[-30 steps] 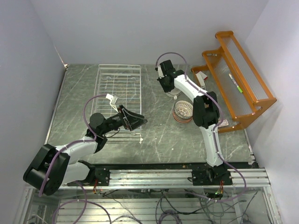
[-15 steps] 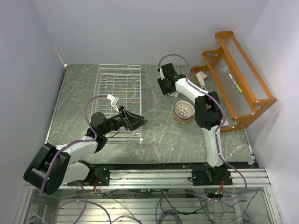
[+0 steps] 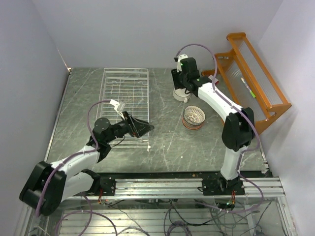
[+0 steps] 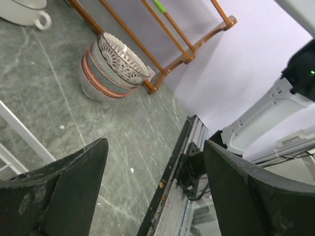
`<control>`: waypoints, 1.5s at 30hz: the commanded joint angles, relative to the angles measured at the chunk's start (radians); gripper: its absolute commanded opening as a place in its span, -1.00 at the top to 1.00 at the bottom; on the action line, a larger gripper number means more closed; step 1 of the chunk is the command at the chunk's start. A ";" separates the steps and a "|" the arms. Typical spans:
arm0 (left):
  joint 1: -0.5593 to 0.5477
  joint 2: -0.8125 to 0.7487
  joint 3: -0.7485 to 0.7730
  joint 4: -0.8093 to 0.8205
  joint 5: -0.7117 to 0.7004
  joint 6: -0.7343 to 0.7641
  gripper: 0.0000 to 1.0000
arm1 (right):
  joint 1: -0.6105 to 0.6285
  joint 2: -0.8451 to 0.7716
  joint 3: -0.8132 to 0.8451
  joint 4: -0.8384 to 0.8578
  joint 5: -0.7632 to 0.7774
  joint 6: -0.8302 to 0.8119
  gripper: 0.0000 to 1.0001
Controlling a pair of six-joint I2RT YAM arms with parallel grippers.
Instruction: Unload the bowls from the dish rack
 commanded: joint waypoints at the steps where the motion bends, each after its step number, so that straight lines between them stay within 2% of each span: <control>1: -0.002 -0.128 0.035 -0.184 -0.137 0.101 -0.73 | 0.047 -0.122 -0.079 0.060 -0.005 0.037 0.07; 7: -0.099 -0.376 0.123 -0.653 -0.498 0.259 -0.69 | 0.195 -0.243 -0.180 0.072 0.122 0.055 0.06; 10: -0.140 -0.447 0.166 -0.809 -0.636 0.312 -0.68 | 0.278 -0.298 -0.251 0.101 0.150 0.086 0.05; 14: -0.153 -0.501 0.170 -0.911 -0.746 0.309 -0.71 | 0.402 -0.353 -0.351 0.181 0.144 0.151 -0.01; 19: -0.154 -0.595 0.159 -1.011 -0.876 0.263 -0.74 | 0.519 -0.312 -0.374 0.182 0.193 0.211 -0.11; 23: -0.153 -0.709 0.176 -1.121 -0.980 0.250 -0.71 | 0.555 -0.265 -0.401 0.181 0.235 0.288 -0.11; 29: -0.153 -0.793 0.201 -1.221 -1.009 0.250 -0.68 | 0.566 -0.241 -0.467 0.234 0.264 0.323 -0.10; 34: -0.153 -0.793 0.198 -1.225 -0.988 0.246 -0.68 | 0.565 -0.192 -0.472 0.257 0.255 0.353 0.08; 40: -0.153 -0.793 0.190 -1.230 -0.986 0.246 -0.67 | 0.564 -0.141 -0.431 0.254 0.282 0.385 0.64; 45: -0.153 -0.788 0.189 -1.234 -0.989 0.249 -0.67 | 0.564 -0.084 -0.366 0.234 0.333 0.399 0.90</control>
